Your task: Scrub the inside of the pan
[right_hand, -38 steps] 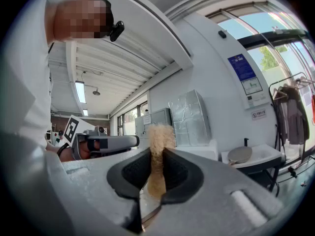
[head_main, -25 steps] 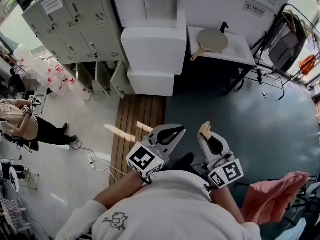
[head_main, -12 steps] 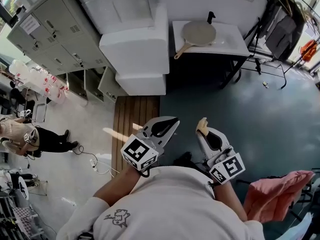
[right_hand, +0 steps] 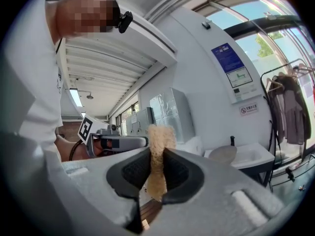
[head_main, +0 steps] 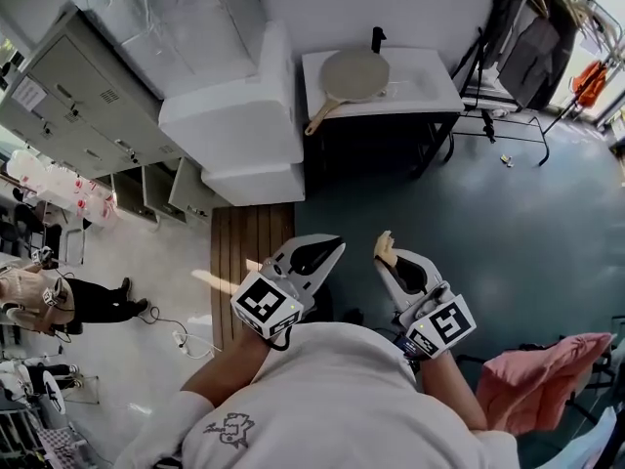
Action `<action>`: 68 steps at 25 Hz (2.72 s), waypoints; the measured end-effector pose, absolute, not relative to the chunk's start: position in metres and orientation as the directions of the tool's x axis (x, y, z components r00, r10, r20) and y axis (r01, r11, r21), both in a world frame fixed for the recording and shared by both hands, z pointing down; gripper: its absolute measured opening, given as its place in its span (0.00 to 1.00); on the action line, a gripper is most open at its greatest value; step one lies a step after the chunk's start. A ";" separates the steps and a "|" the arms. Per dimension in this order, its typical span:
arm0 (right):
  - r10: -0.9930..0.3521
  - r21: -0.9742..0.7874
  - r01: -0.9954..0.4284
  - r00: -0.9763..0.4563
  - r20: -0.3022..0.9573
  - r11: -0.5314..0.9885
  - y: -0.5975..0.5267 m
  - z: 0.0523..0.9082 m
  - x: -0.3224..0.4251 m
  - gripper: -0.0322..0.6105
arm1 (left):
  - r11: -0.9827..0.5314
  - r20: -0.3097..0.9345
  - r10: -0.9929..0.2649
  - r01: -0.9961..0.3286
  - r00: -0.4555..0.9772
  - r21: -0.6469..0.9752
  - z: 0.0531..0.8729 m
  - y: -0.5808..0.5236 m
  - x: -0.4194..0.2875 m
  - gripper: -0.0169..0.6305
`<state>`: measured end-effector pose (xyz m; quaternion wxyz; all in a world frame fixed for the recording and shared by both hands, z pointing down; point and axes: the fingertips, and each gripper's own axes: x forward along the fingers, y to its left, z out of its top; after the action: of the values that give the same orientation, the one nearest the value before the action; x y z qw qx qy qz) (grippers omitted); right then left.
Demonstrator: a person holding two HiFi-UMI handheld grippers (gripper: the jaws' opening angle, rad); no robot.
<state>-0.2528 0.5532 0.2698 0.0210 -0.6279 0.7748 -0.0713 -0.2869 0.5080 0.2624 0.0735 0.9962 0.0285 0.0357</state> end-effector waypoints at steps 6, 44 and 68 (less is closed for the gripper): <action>-0.980 -0.148 -0.975 -0.180 0.082 0.167 0.523 0.277 -0.220 0.13 | -0.985 0.057 0.083 0.074 0.995 0.157 0.261 0.465 -0.253 0.03; -0.955 -0.194 -0.940 -0.292 0.042 0.279 0.197 0.266 -0.064 0.13 | -0.980 0.060 -0.054 -0.065 0.997 0.189 0.266 0.147 -0.105 0.03; -0.983 -0.266 -0.950 -0.178 0.037 0.162 0.176 0.288 0.180 0.13 | -0.965 0.163 -0.117 -0.151 0.980 0.215 0.308 0.114 0.092 0.03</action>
<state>0.1805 0.1763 0.2878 0.0721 -0.6371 0.7588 -0.1150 0.0918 0.1140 0.3082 0.1140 0.9884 -0.0676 0.0746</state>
